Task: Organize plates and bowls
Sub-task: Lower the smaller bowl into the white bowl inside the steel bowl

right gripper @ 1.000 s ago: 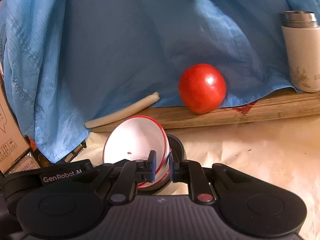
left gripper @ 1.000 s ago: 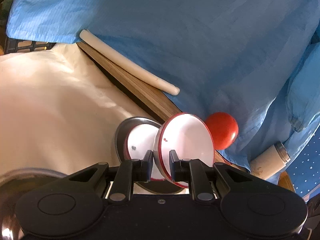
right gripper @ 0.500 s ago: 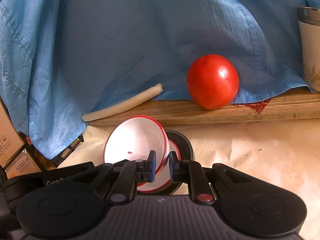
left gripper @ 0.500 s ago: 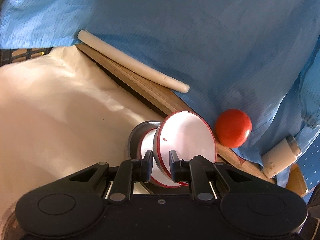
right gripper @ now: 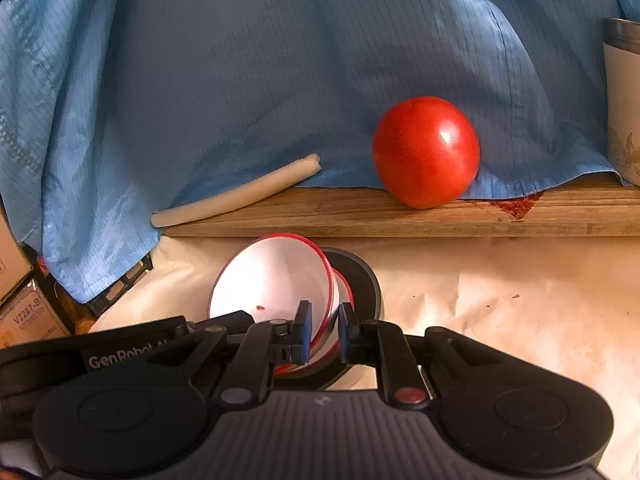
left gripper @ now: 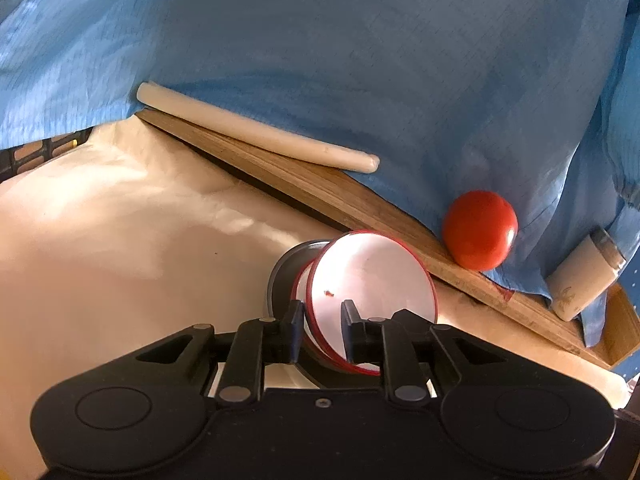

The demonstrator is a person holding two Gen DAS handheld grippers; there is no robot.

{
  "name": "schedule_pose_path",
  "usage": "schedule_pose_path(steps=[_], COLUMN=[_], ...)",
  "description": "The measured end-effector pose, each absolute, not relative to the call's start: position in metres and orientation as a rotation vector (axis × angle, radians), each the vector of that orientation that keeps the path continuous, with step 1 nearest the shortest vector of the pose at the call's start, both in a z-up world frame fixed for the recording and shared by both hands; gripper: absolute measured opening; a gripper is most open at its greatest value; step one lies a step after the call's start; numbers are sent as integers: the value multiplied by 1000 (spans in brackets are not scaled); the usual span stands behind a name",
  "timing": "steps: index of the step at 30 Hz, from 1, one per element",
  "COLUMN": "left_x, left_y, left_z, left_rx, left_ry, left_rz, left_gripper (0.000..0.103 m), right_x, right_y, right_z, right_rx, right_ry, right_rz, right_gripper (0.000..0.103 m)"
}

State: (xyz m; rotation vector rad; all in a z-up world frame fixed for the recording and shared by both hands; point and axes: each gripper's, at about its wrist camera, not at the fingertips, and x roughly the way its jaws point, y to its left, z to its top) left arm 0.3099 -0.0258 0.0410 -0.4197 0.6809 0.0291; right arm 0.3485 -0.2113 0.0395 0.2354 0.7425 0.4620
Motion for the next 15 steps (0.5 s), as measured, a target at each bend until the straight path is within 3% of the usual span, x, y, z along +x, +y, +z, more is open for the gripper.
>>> schedule_pose_path(steps=[15], left_x=[314], left_y=[-25], left_z=[42], left_rx=[-395], left_ry=[679], left_rz=[39], left_gripper=[21], right_x=[346], right_y=[-205], right_z=[38], right_rx=[186], right_ry=[716], right_rz=[448], right_gripper=[21])
